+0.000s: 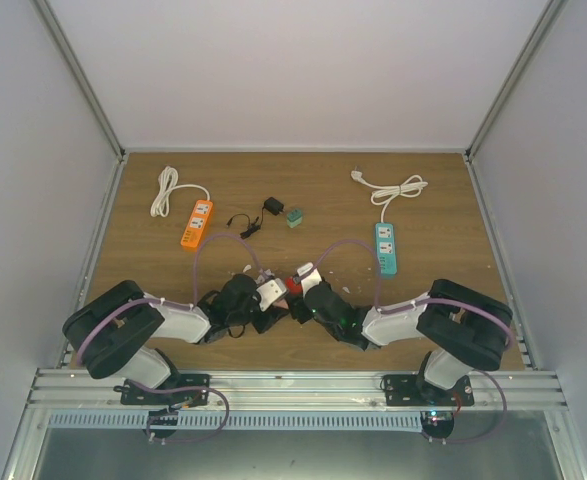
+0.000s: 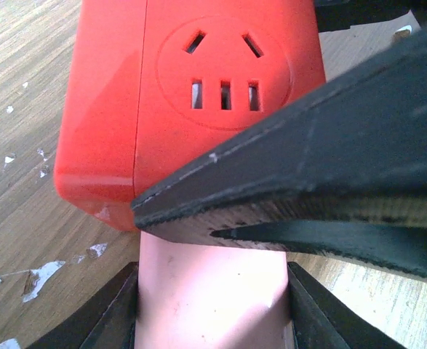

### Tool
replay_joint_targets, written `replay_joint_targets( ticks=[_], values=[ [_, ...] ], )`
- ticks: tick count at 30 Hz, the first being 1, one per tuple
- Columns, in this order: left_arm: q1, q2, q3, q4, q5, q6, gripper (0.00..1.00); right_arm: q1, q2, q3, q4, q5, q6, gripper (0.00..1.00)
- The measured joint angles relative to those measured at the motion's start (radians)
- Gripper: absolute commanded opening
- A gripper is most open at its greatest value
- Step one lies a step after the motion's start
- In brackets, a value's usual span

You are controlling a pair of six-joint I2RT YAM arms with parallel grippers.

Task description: Insert the plug

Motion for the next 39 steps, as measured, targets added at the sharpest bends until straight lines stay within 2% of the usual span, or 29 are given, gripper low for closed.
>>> replay_joint_targets(
  ticks=[23,39],
  values=[
    [0.043,-0.008,0.0,-0.014,0.071,-0.006,0.13,0.0,0.012,-0.006,0.032,-0.001,0.015,0.47],
    [0.075,-0.038,-0.034,0.0,0.138,-0.074,0.14,0.0,0.012,-0.006,0.042,-0.038,0.046,0.47]
  ],
)
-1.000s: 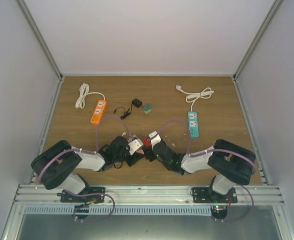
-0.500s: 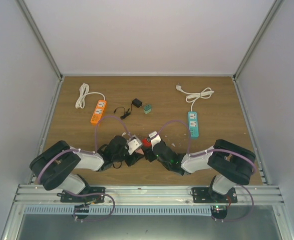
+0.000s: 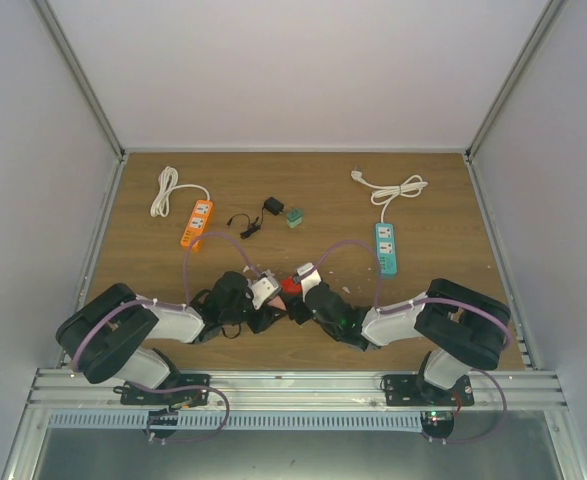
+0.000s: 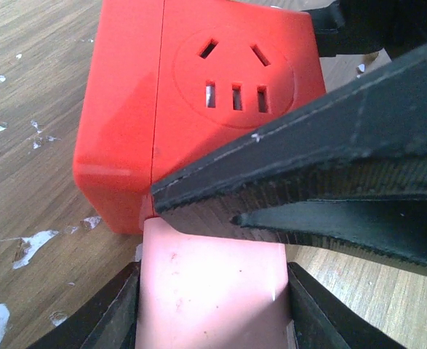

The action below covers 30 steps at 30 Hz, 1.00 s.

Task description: Insert the plug

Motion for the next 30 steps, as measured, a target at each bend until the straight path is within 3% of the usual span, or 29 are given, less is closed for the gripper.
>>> replay_joint_targets(
  ticks=[4,6,10,13,18,30],
  values=[
    [0.013,0.0,0.0,-0.001,0.026,0.002,0.21,0.0,0.0,0.0,0.002,0.0,0.007,0.47],
    [0.015,0.0,0.0,-0.002,0.032,0.002,0.37,0.0,0.0,0.0,0.003,0.0,0.01,0.47],
    [0.021,0.0,0.0,-0.001,0.035,-0.007,0.83,0.0,0.0,0.0,0.004,-0.038,0.033,0.47],
    [0.042,-0.012,0.001,-0.024,0.051,-0.001,0.99,-0.004,-0.012,-0.014,0.018,-0.117,0.05,0.45],
    [0.048,-0.045,0.0,-0.034,0.086,0.012,0.99,-0.031,-0.072,-0.058,0.043,-0.218,0.119,0.45],
    [0.06,-0.199,-0.032,0.048,0.133,0.035,0.98,-0.038,-0.227,-0.062,-0.015,-0.224,0.171,0.45]
  ],
)
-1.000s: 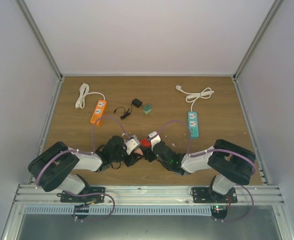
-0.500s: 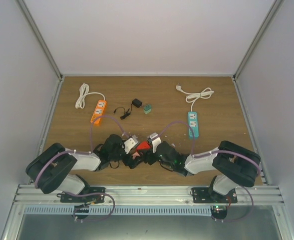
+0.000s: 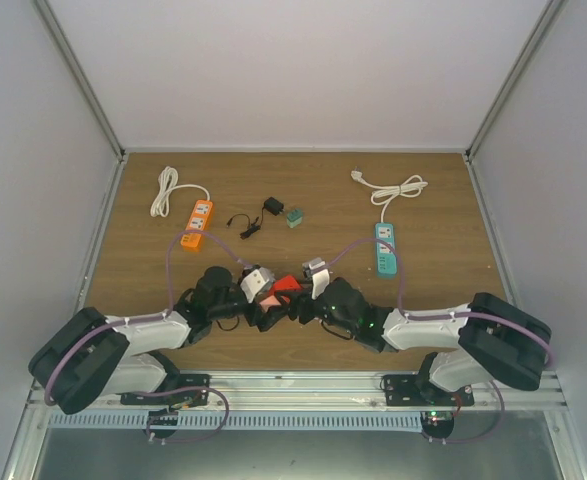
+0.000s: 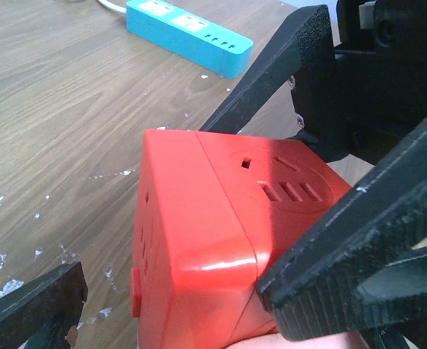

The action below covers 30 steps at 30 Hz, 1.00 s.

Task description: Insert the plug

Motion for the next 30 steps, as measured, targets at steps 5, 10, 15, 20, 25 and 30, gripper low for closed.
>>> replay_joint_targets(
  ticks=[5,10,15,20,25,30],
  values=[
    [0.006,0.001,0.0,0.012,0.043,0.008,0.78,-0.002,-0.001,0.0,0.002,-0.007,0.016,0.45],
    [0.006,0.041,-0.002,0.067,0.073,0.006,0.56,-0.007,0.0,0.0,-0.011,0.017,0.043,0.46],
    [0.006,0.07,-0.002,0.094,0.087,0.01,0.35,-0.007,-0.005,0.0,-0.031,0.02,0.048,0.57],
    [0.015,0.072,-0.012,0.125,0.106,0.028,0.21,-0.008,-0.036,-0.008,-0.043,-0.006,0.041,0.99],
    [0.039,0.08,-0.034,0.168,0.083,0.034,0.14,-0.016,-0.092,-0.021,-0.043,-0.123,0.026,1.0],
    [0.05,0.113,-0.037,0.253,0.045,0.022,0.14,-0.08,-0.153,-0.022,-0.091,-0.227,-0.012,1.0]
  ],
)
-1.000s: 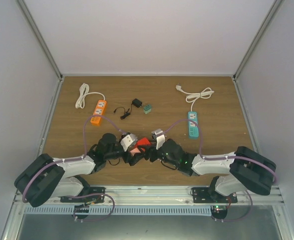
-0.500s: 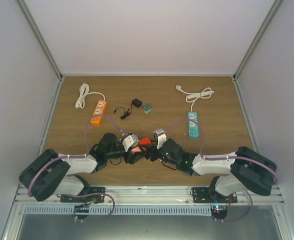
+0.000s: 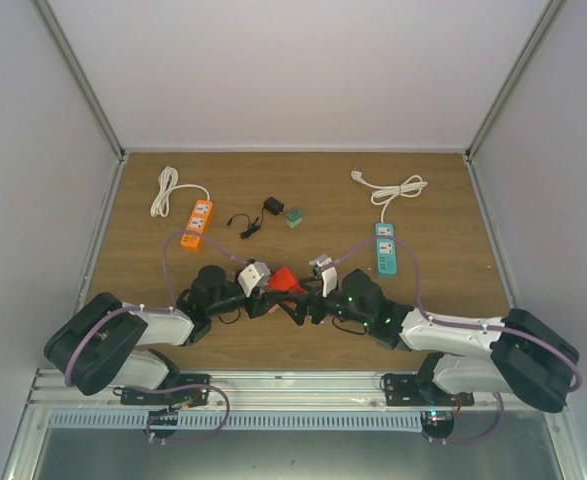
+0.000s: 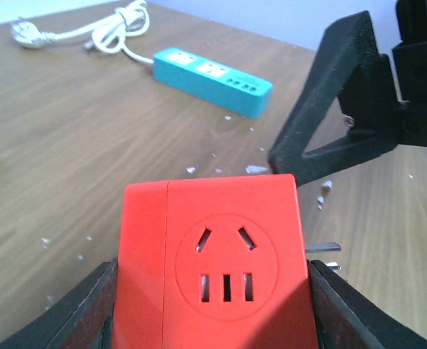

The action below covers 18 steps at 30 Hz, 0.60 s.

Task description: Insert the plug

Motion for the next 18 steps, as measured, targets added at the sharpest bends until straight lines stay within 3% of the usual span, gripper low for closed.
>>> replay_joint_targets(
  ticks=[8,18],
  values=[
    [0.007,0.013,0.004,0.076,-0.058,-0.013,0.26,-0.094,-0.044,0.005,-0.055,-0.113,-0.031,1.0],
    [0.005,0.002,0.086,-0.038,-0.068,-0.011,0.35,-0.179,-0.047,-0.077,-0.047,-0.123,-0.012,1.0]
  ],
)
